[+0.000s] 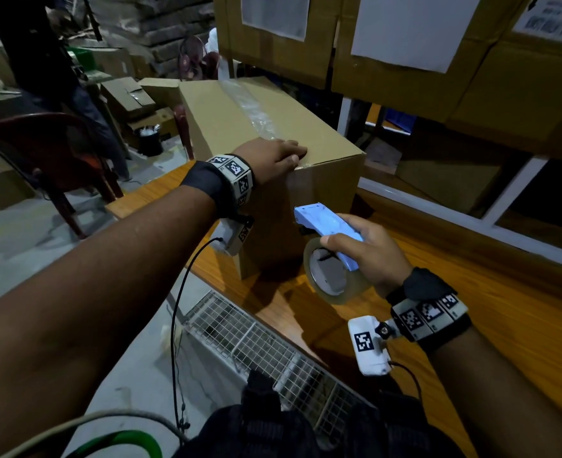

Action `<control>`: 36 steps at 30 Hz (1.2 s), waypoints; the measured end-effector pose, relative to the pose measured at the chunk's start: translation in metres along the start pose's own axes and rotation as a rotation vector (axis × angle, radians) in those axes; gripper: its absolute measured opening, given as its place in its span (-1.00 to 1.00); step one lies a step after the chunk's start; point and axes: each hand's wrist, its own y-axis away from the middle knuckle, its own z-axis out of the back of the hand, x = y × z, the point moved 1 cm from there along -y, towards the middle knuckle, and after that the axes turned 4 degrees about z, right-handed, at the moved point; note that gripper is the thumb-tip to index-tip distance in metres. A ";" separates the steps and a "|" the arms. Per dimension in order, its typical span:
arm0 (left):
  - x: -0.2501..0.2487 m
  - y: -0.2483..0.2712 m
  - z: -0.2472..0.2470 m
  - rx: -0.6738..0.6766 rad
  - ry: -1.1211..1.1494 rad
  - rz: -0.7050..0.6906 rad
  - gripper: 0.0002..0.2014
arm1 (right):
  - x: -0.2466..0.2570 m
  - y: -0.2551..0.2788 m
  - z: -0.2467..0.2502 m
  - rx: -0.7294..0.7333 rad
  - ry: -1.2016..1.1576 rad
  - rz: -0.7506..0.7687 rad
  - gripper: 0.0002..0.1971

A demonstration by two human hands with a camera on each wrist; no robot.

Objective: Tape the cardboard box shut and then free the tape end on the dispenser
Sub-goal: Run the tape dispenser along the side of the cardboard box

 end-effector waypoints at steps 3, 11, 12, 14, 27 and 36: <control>-0.001 0.001 0.001 -0.004 -0.003 -0.004 -0.54 | 0.001 -0.004 -0.001 -0.003 -0.008 -0.057 -0.74; -0.002 0.003 0.002 -0.007 0.004 -0.010 -0.54 | -0.021 0.002 0.000 0.052 0.071 -0.268 -0.68; -0.003 0.003 0.002 -0.010 0.003 -0.011 -0.54 | -0.028 0.008 -0.001 0.031 0.144 -0.251 -0.65; -0.003 0.004 0.003 -0.018 0.004 -0.005 -0.54 | -0.036 0.018 0.001 -0.034 0.124 -0.218 -0.57; -0.006 0.007 0.004 -0.013 -0.001 -0.001 -0.54 | -0.089 0.094 0.037 -0.216 0.925 -0.229 0.01; -0.005 0.007 0.003 0.000 -0.006 -0.001 -0.53 | -0.121 0.098 0.052 -0.183 1.149 -0.431 -0.03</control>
